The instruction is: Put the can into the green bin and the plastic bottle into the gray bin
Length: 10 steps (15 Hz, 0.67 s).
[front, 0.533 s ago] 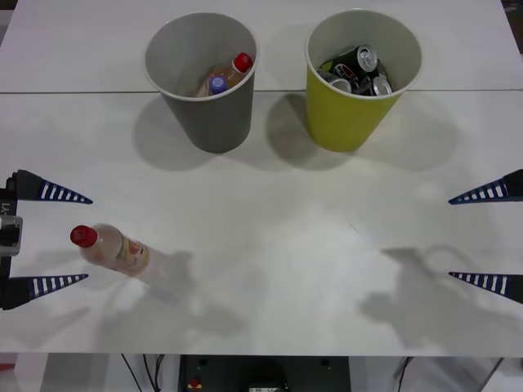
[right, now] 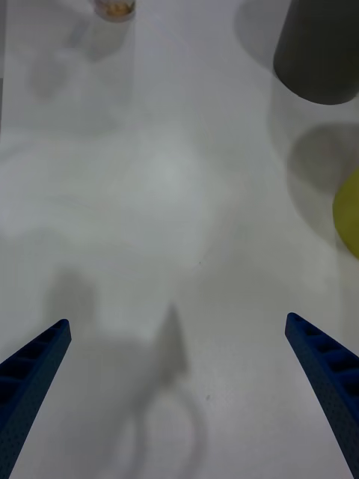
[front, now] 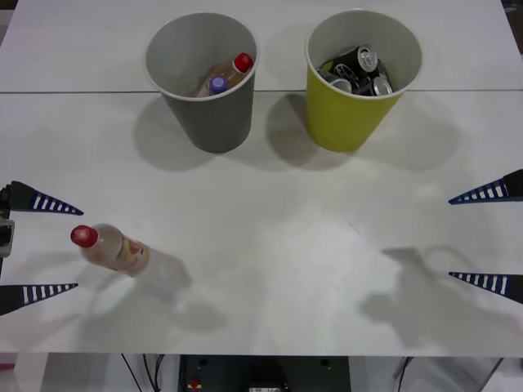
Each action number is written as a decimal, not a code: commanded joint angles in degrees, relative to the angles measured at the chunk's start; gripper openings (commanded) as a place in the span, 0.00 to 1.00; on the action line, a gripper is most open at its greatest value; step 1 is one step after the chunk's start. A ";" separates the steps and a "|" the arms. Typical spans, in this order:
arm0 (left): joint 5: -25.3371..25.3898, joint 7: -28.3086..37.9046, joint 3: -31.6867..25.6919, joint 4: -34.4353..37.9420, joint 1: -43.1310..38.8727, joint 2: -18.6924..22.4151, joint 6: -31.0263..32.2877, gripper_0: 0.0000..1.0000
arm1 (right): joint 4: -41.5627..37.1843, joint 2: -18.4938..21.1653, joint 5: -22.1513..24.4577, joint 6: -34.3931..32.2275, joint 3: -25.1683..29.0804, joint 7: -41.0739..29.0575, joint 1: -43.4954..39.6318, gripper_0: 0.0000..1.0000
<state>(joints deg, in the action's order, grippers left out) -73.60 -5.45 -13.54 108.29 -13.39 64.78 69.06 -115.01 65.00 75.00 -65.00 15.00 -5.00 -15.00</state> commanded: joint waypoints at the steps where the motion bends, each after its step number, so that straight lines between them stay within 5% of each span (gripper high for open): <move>1: 0.92 -0.08 0.01 -1.24 0.21 -0.09 0.46 1.00 | 0.01 0.00 0.00 0.00 0.00 0.00 0.00 1.00; 6: 6.10 -1.31 2.64 -7.74 2.14 -1.32 0.46 1.00 | 0.01 0.00 0.00 0.00 0.00 0.00 0.00 1.00; 10: 14.45 -9.84 8.44 -16.79 5.04 -1.41 0.37 1.00 | 0.01 0.00 0.00 0.00 0.00 0.00 0.00 1.00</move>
<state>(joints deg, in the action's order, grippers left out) -60.36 -13.88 -6.07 92.88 -8.83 63.37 69.46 -115.00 65.00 75.00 -65.00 15.00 -5.00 -15.00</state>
